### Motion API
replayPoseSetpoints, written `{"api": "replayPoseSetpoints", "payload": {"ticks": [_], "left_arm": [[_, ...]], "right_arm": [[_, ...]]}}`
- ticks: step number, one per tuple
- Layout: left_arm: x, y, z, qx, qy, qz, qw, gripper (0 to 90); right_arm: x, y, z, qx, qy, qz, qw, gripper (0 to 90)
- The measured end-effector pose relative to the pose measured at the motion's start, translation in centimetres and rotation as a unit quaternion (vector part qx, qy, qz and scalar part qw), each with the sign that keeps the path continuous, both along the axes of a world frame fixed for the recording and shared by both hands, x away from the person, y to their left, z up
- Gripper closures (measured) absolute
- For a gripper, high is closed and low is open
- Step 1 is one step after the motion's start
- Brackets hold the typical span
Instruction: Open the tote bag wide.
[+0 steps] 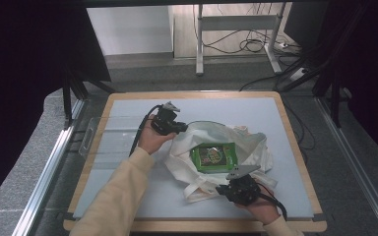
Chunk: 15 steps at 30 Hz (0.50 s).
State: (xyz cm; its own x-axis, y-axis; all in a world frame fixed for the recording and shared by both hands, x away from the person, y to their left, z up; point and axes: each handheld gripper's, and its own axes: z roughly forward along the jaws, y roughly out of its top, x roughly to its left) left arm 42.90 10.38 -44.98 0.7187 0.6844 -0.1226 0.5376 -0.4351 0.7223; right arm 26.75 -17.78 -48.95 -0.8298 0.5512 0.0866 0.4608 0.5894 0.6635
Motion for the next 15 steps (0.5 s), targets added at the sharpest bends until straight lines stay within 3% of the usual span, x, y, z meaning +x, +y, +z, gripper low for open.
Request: {"api": "replayPoseSetpoints", "payload": {"ticks": [10,15], "left_arm": [[-0.8,0.1,0.7,-0.014,-0.012,-0.015,0.9997,76.2],[-1.5,1.2,1.6,-0.016,-0.029,-0.017,0.9993,58.1]], "right_arm": [[0.1,-0.1,0.5,0.01,-0.009,0.0,0.9999,82.0],[0.0,-0.4,1.4,0.027,-0.027,-0.013,0.9992,59.3]]}}
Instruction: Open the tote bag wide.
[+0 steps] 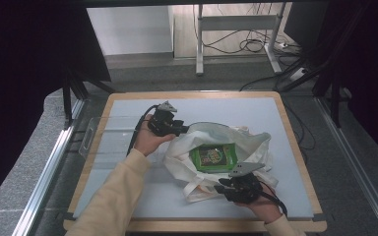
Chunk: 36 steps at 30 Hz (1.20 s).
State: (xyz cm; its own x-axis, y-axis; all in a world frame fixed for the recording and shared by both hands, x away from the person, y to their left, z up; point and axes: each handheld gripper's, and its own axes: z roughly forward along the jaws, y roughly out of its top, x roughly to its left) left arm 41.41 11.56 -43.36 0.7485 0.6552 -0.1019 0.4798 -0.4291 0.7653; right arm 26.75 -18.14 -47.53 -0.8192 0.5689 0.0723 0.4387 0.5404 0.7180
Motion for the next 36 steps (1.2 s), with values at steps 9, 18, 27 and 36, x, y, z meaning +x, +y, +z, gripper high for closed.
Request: {"api": "replayPoseSetpoints", "payload": {"ticks": [9,18,27,36], "left_arm": [[-3.2,1.4,1.7,-0.015,-0.024,-0.008,0.9996,38.8],[-6.4,2.6,1.4,-0.037,-0.019,-0.038,0.9984,34.3],[-8.3,2.2,0.7,-0.058,-0.007,-0.052,0.9969,36.0],[-9.2,0.8,0.9,-0.061,-0.009,-0.073,0.9954,44.8]], "right_arm": [[0.3,-1.8,2.3,0.067,-0.026,-0.044,0.9965,40.9],[0.8,-2.3,2.7,0.073,-0.027,-0.059,0.9952,32.4],[0.9,-2.8,2.9,0.076,-0.022,-0.064,0.9948,30.4],[1.1,-3.0,2.9,0.075,-0.019,-0.063,0.995,30.4]]}}
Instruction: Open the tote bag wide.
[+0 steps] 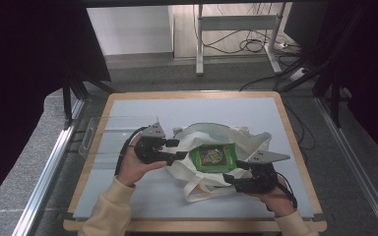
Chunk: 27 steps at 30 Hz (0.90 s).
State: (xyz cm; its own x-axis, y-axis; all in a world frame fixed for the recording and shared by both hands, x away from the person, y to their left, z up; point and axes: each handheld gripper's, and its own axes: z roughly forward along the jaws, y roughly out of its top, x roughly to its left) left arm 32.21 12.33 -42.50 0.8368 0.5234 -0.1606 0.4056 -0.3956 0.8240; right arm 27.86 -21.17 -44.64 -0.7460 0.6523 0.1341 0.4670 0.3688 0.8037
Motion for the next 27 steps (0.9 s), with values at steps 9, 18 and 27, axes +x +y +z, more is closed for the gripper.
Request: {"api": "replayPoseSetpoints", "payload": {"ticks": [9,18,27], "left_arm": [[-0.1,-1.3,-0.8,0.02,0.003,-0.01,0.9997,61.8],[0.2,-1.9,-1.5,0.03,0.01,-0.02,0.9993,88.3],[0.7,-2.7,-2.5,0.044,0.023,-0.029,0.9983,90.0]], "right_arm": [[0.0,-0.2,0.0,0.0,0.0,-0.003,1.0,30.7],[0.1,-0.2,0.0,-0.001,0.001,-0.003,1.0,33.2],[0.6,0.2,0.0,-0.009,0.003,-0.004,0.9999,35.2]]}}
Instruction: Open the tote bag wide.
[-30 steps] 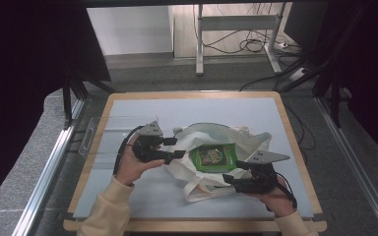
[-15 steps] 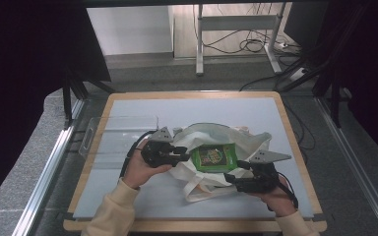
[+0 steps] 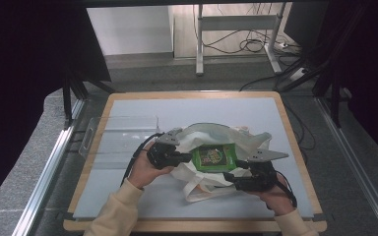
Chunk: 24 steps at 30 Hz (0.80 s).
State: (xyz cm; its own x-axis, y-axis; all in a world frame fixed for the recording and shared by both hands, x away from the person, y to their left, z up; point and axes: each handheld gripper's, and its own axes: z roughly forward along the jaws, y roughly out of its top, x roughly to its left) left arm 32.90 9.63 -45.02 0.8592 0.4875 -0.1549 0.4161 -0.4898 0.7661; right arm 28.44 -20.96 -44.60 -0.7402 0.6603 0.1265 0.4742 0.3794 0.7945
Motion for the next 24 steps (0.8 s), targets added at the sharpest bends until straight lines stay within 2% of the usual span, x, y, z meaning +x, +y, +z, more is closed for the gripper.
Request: {"api": "replayPoseSetpoints", "payload": {"ticks": [4,10,13,15,19,24], "left_arm": [[0.2,-0.4,-0.3,0.008,0.001,-0.004,1.0,90.0],[0.2,-0.8,-0.6,0.017,0.009,-0.015,0.9997,90.0],[0.3,-0.8,-0.7,0.019,0.009,-0.02,0.9996,90.0],[0.3,-0.8,-0.7,0.02,0.009,-0.02,0.9996,90.0],[0.3,-0.7,-0.7,0.019,0.01,-0.019,0.9996,90.0],[0.3,-0.9,-0.7,0.024,0.01,-0.024,0.9994,90.0]], "right_arm": [[0.8,0.7,0.4,-0.003,0.001,-0.001,1.0,39.2],[2.8,2.4,1.4,-0.016,-0.011,0.0,0.9998,71.4],[3.8,3.3,1.8,-0.03,-0.007,0.015,0.9994,83.7],[4.4,4.0,1.9,-0.038,-0.004,0.024,0.999,88.6],[5.5,5.6,1.9,-0.052,0.0,0.044,0.9977,88.9],[6.8,7.0,1.7,-0.059,0.004,0.055,0.9968,89.0]]}}
